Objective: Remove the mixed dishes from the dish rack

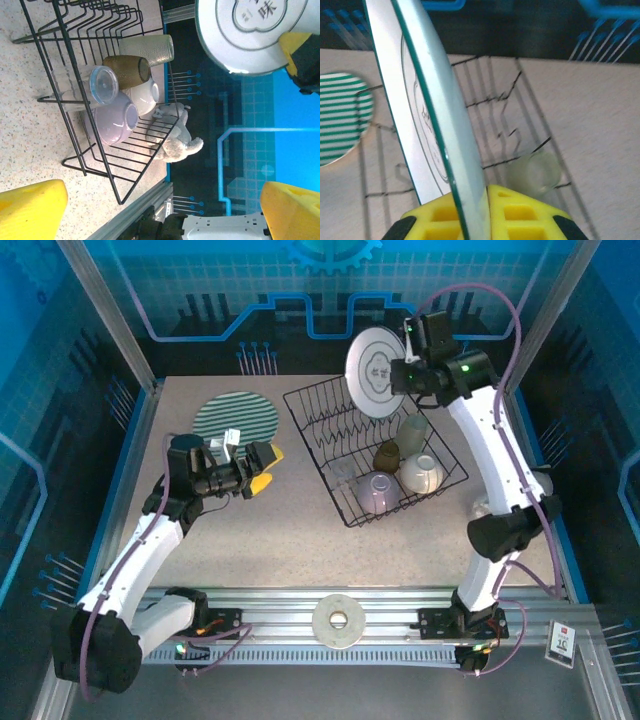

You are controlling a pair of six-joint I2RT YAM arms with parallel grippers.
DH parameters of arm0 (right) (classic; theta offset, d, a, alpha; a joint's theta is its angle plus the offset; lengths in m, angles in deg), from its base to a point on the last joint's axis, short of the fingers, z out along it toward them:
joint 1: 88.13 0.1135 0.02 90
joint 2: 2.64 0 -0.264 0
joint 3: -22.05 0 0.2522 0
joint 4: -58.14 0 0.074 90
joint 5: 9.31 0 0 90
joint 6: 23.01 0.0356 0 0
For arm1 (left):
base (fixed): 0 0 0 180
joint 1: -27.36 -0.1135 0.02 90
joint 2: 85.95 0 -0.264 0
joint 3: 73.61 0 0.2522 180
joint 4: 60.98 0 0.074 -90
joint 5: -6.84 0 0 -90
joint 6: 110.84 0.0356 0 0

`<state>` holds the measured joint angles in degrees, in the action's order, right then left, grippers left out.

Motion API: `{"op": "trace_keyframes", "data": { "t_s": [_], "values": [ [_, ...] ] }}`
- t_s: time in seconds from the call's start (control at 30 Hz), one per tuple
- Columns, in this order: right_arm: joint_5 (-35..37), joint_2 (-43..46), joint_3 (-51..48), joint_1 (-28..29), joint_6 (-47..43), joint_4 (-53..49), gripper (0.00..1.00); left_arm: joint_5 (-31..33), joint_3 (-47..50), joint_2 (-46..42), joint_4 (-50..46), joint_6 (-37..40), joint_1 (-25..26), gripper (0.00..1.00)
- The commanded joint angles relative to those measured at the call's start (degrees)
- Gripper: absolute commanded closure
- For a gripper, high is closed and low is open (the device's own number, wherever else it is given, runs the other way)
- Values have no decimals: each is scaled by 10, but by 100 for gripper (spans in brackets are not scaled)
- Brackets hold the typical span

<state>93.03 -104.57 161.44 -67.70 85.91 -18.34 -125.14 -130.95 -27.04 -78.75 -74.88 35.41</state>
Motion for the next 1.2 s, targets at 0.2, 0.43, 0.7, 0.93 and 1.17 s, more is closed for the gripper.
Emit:
{"op": "trace_keyframes", "data": {
  "t_s": [0.2, 0.43, 0.7, 0.93, 1.17],
  "values": [
    [-371, 73, -138, -17, 109, 52, 100, -50, -61, 24, -2, 59, 4, 1],
    [-446, 100, -196, -11, 126, 75, 100, -68, -94, 65, -13, 88, 10, 2],
    [-492, 130, -249, -11, 147, 114, 100, -70, -114, 97, 2, 76, 24, 10],
    [-510, 146, -269, -9, 157, 131, 100, -62, -127, 128, 10, 64, 41, 34],
    [-510, 155, -285, -4, 161, 143, 100, -53, -139, 145, 12, 55, 55, 59]
  ]
}}
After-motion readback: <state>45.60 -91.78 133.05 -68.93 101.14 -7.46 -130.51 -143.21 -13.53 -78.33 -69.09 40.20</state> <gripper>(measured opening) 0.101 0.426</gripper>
